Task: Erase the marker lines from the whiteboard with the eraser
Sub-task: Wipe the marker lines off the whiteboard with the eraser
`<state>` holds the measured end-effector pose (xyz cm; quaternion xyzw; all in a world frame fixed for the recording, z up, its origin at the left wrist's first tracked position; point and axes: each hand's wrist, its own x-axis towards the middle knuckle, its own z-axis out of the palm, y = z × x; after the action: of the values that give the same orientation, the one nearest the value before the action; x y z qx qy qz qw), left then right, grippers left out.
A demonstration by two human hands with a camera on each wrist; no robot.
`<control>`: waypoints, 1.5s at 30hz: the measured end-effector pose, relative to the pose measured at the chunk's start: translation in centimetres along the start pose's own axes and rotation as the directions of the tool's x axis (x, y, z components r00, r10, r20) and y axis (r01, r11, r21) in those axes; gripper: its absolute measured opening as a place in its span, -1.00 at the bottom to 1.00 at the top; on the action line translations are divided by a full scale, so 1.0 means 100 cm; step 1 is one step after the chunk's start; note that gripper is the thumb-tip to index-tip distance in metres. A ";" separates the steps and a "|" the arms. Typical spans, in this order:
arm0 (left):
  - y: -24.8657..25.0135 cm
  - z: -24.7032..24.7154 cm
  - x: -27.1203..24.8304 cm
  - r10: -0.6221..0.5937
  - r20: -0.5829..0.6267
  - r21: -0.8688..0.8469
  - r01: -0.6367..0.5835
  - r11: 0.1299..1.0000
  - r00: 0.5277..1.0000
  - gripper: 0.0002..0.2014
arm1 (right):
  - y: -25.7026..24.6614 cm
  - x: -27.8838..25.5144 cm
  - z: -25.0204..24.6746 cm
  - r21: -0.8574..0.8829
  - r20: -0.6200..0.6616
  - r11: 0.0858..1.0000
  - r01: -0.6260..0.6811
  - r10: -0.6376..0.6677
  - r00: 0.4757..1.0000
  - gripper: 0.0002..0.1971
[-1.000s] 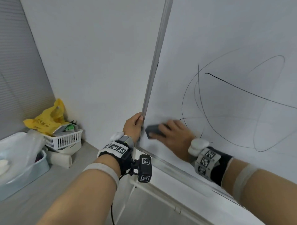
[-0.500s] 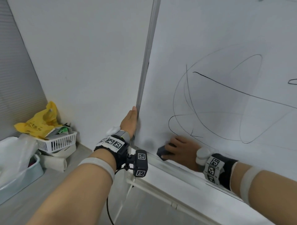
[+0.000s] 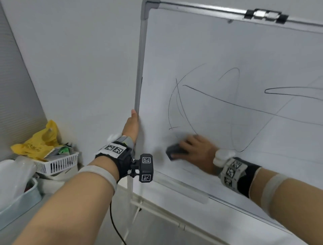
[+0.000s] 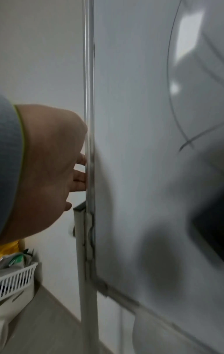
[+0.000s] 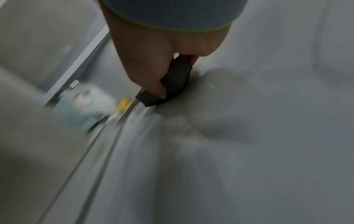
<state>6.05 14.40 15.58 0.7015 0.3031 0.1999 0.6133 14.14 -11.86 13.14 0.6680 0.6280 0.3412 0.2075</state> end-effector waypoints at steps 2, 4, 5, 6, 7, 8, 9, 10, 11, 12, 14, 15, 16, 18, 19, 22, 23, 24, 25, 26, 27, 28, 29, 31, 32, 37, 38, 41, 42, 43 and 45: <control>0.029 -0.002 0.000 0.040 -0.019 -0.050 -0.041 0.998 0.999 -0.20 | 0.041 0.038 -0.035 0.011 -0.192 0.972 -0.234 0.232 0.954 -0.26; 0.057 -0.004 0.003 0.085 -0.039 -0.098 -0.088 0.991 0.996 -0.18 | 0.080 0.071 -0.075 0.103 -0.361 0.878 -0.468 0.471 0.805 -0.27; 0.070 -0.005 0.005 0.102 -0.046 -0.127 -0.107 0.986 0.994 -0.17 | 0.093 0.081 -0.088 0.155 -0.429 0.833 -0.532 0.542 0.723 -0.29; 0.080 -0.007 0.009 0.113 -0.054 -0.150 -0.120 0.981 0.992 -0.16 | 0.098 0.086 -0.093 0.186 -0.474 0.804 -0.564 0.576 0.666 -0.30; 0.087 -0.008 0.012 0.120 -0.065 -0.165 -0.129 0.978 0.991 -0.17 | 0.097 0.088 -0.091 0.187 -0.491 0.802 -0.567 0.576 0.653 -0.29; 0.091 -0.009 0.015 0.133 -0.077 -0.165 -0.144 0.976 0.988 -0.20 | 0.088 0.086 -0.081 0.160 -0.479 0.826 -0.541 0.544 0.689 -0.27; 0.091 -0.009 0.015 0.151 -0.089 -0.150 -0.163 0.975 0.985 -0.27 | 0.071 0.081 -0.064 0.114 -0.438 0.876 -0.469 0.468 0.768 -0.26; 0.089 -0.008 0.014 0.182 -0.099 -0.128 -0.194 0.973 0.978 -0.35 | 0.050 0.072 -0.045 0.059 -0.374 0.933 -0.354 0.349 0.859 -0.29; 0.084 -0.006 0.015 0.207 -0.107 -0.114 -0.219 0.969 0.973 -0.42 | 0.029 0.060 -0.025 0.000 -0.287 0.975 -0.221 0.211 0.934 -0.35; 0.077 -0.005 0.016 0.234 -0.112 -0.104 -0.246 0.964 0.966 -0.49 | 0.009 0.048 -0.008 -0.056 -0.199 0.994 -0.099 0.086 0.976 -0.41; 0.066 -0.001 0.016 0.245 -0.116 -0.091 -0.256 0.962 0.963 -0.58 | -0.006 0.034 0.006 -0.096 -0.101 0.995 0.029 -0.039 0.994 -0.43; 0.062 0.000 0.018 0.234 -0.121 -0.107 -0.247 0.963 0.965 -0.63 | -0.001 0.037 0.004 -0.076 -0.119 0.997 0.024 -0.033 0.992 -0.42; 0.060 0.001 0.020 0.218 -0.131 -0.125 -0.234 0.964 0.967 -0.69 | 0.009 0.046 -0.003 -0.057 -0.177 0.998 -0.020 0.010 0.984 -0.39; 0.060 0.002 0.022 0.204 -0.143 -0.131 -0.223 0.966 0.968 -0.78 | 0.039 0.072 -0.031 -0.007 -0.320 0.979 -0.204 0.191 0.928 -0.29; 0.062 0.003 0.021 0.202 -0.142 -0.120 -0.219 0.968 0.969 -0.79 | 0.057 0.085 -0.048 0.018 -0.376 0.943 -0.333 0.315 0.872 -0.25; 0.064 0.004 0.020 0.201 -0.135 -0.127 -0.218 0.968 0.970 -0.73 | 0.085 0.107 -0.081 0.131 -0.472 0.793 -0.594 0.577 0.666 -0.26; 0.064 0.004 0.021 0.204 -0.128 -0.125 -0.220 0.967 0.970 -0.70 | 0.082 0.107 -0.079 0.144 -0.479 0.785 -0.603 0.588 0.651 -0.27; 0.064 0.004 0.021 0.209 -0.127 -0.122 -0.225 0.967 0.970 -0.68 | 0.073 0.104 -0.070 0.137 -0.468 0.808 -0.573 0.562 0.682 -0.27; 0.063 0.004 0.022 0.211 -0.128 -0.126 -0.227 0.966 0.969 -0.68 | 0.059 0.097 -0.055 0.112 -0.433 0.855 -0.506 0.500 0.750 -0.28; 0.062 0.004 0.023 0.209 -0.131 -0.139 -0.227 0.964 0.969 -0.69 | 0.040 0.087 -0.037 0.074 -0.383 0.907 -0.415 0.410 0.828 -0.31; 0.061 0.004 0.025 0.202 -0.133 -0.155 -0.221 0.963 0.970 -0.71 | 0.020 0.073 -0.018 0.030 -0.307 0.947 -0.321 0.315 0.898 -0.34; 0.061 0.005 0.026 0.194 -0.132 -0.169 -0.215 0.962 0.972 -0.74 | 0.002 0.056 -0.001 -0.010 -0.214 0.970 -0.241 0.234 0.948 -0.36; 0.061 0.006 0.026 0.186 -0.131 -0.177 -0.208 0.962 0.974 -0.76 | -0.011 0.040 0.011 -0.038 -0.130 0.983 -0.179 0.173 0.976 -0.35; 0.062 0.008 0.025 0.176 -0.128 -0.189 -0.198 0.962 0.976 -0.77 | -0.016 0.021 0.019 -0.035 -0.066 0.992 -0.118 0.116 0.991 -0.30; 0.063 0.010 0.024 0.176 -0.129 -0.191 -0.199 0.961 0.976 -0.76 | -0.008 0.020 0.014 -0.029 -0.091 0.991 -0.130 0.127 0.988 -0.29; 0.067 0.012 0.023 0.170 -0.176 -0.182 -0.202 0.962 0.970 -0.66 | 0.081 0.055 -0.064 0.061 -0.444 0.840 -0.539 0.507 0.739 -0.27; 0.069 0.014 0.023 0.174 -0.189 -0.173 -0.207 0.963 0.967 -0.66 | 0.099 0.057 -0.079 0.118 -0.507 0.779 -0.615 0.580 0.637 -0.33; 0.077 0.017 0.024 0.175 -0.214 -0.131 -0.205 0.970 0.961 -0.59 | 0.108 0.054 -0.090 0.228 -0.553 0.652 -0.723 0.698 0.455 -0.40; 0.079 0.017 0.023 0.171 -0.221 -0.117 -0.200 0.973 0.960 -0.56 | 0.097 0.052 -0.081 0.220 -0.544 0.662 -0.717 0.693 0.473 -0.36; 0.081 0.016 0.023 0.160 -0.231 -0.112 -0.190 0.975 0.960 -0.54 | 0.080 0.049 -0.067 0.187 -0.507 0.715 -0.674 0.658 0.557 -0.29; 0.087 0.015 0.022 0.137 -0.247 -0.104 -0.167 0.980 0.959 -0.52 | 0.046 0.035 -0.034 0.067 -0.325 0.874 -0.481 0.475 0.818 -0.14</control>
<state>10.19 14.18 23.70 0.6543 0.3067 0.3479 0.5973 14.84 -9.51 19.37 0.7350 0.4630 0.4951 0.0127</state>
